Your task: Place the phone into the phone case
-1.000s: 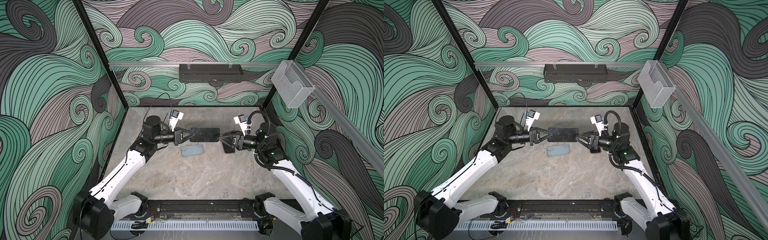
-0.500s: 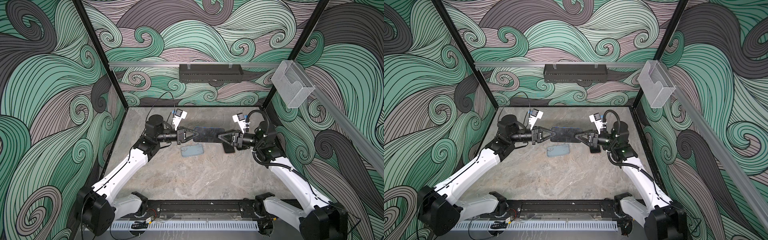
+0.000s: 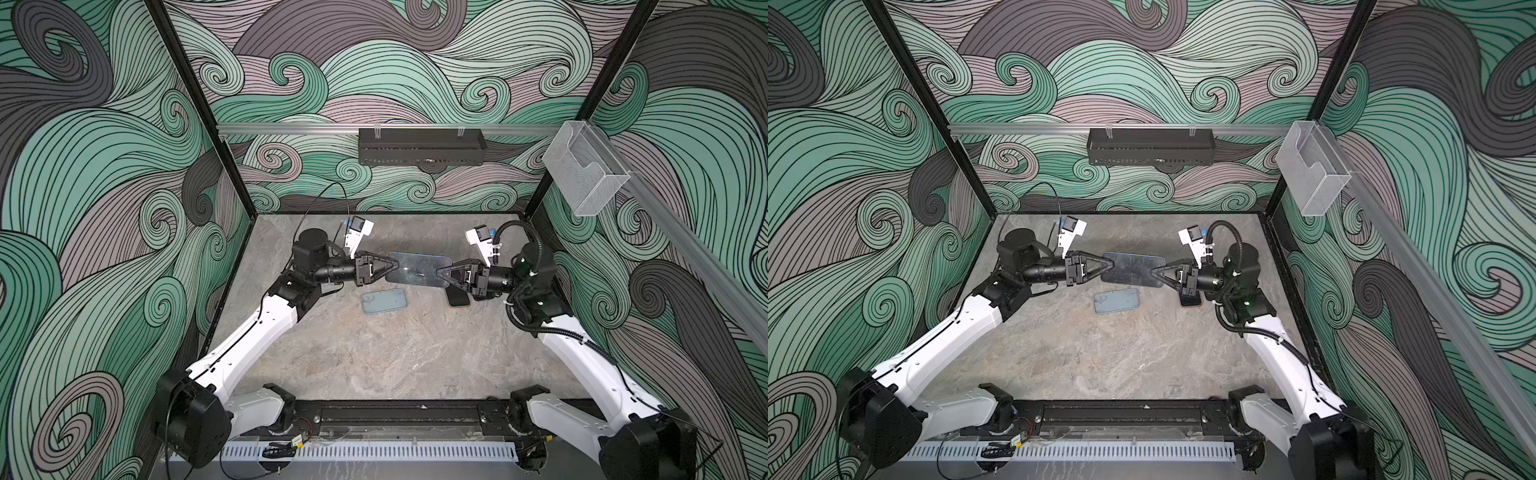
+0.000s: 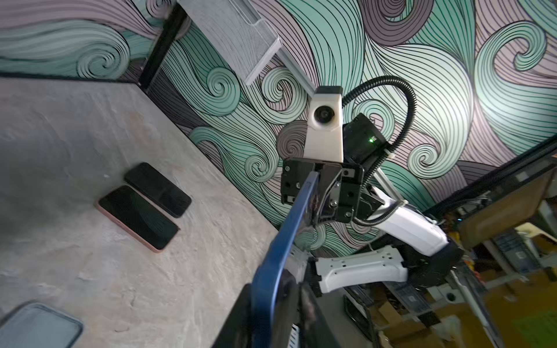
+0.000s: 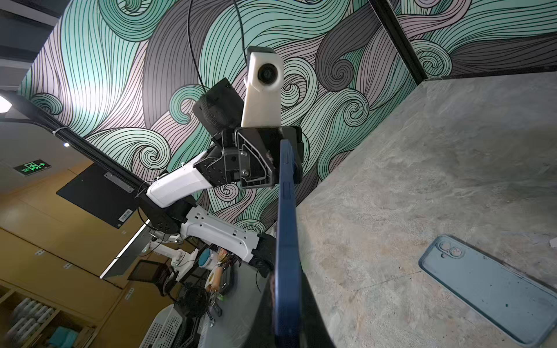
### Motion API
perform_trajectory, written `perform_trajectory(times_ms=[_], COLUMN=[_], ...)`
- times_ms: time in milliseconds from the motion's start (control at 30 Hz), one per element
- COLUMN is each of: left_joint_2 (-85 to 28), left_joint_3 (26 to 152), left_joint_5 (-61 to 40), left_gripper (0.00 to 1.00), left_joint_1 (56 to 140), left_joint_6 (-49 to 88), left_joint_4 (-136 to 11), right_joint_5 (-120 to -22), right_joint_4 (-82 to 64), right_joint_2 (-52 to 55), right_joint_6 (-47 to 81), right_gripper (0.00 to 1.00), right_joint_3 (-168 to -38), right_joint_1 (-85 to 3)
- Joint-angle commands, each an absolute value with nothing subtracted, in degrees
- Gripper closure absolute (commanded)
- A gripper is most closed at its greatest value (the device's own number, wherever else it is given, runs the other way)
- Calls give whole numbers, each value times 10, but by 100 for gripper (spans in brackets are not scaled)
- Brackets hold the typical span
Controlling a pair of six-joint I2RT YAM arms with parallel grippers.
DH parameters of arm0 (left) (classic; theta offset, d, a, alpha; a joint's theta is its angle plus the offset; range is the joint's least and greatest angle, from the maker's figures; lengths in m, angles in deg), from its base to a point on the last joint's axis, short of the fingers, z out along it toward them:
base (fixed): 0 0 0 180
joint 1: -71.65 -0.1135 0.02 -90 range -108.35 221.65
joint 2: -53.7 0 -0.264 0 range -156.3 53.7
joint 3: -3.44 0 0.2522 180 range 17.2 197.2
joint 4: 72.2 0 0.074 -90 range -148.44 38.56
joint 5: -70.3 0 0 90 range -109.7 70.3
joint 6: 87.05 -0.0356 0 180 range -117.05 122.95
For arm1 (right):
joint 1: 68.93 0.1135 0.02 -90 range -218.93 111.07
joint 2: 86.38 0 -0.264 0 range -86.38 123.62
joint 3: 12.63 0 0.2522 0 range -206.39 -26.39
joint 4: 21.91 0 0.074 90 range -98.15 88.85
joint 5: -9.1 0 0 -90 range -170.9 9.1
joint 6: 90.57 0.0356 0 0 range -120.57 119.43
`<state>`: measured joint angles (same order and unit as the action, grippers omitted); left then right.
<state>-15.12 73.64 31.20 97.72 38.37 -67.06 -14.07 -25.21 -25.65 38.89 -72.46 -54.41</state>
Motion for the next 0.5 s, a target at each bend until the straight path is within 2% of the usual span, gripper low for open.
perform_trajectory(times_ms=[0, 67, 167, 300, 467], left_joint_2=[-135, -127, -116, -113, -127], left_joint_3=[754, 748, 735, 725, 731], left_joint_5=[251, 204, 123, 25, -45], left_gripper=[57, 49, 45, 43, 43], left_joint_1=[981, 981, 980, 978, 978], left_joint_6=[353, 345, 347, 359, 356], left_joint_4=[-622, -589, -551, -483, -383], right_joint_5=[-152, -163, -181, -217, -284], right_joint_4=[-239, -196, -121, 11, 190], right_joint_2=[-262, -261, -260, -248, -195], right_joint_6=[375, 352, 312, 237, 143], right_gripper=[100, 100, 100, 100, 100], right_joint_3=[-743, -755, -774, -814, -868], right_joint_1=[-544, -545, -545, -548, -548])
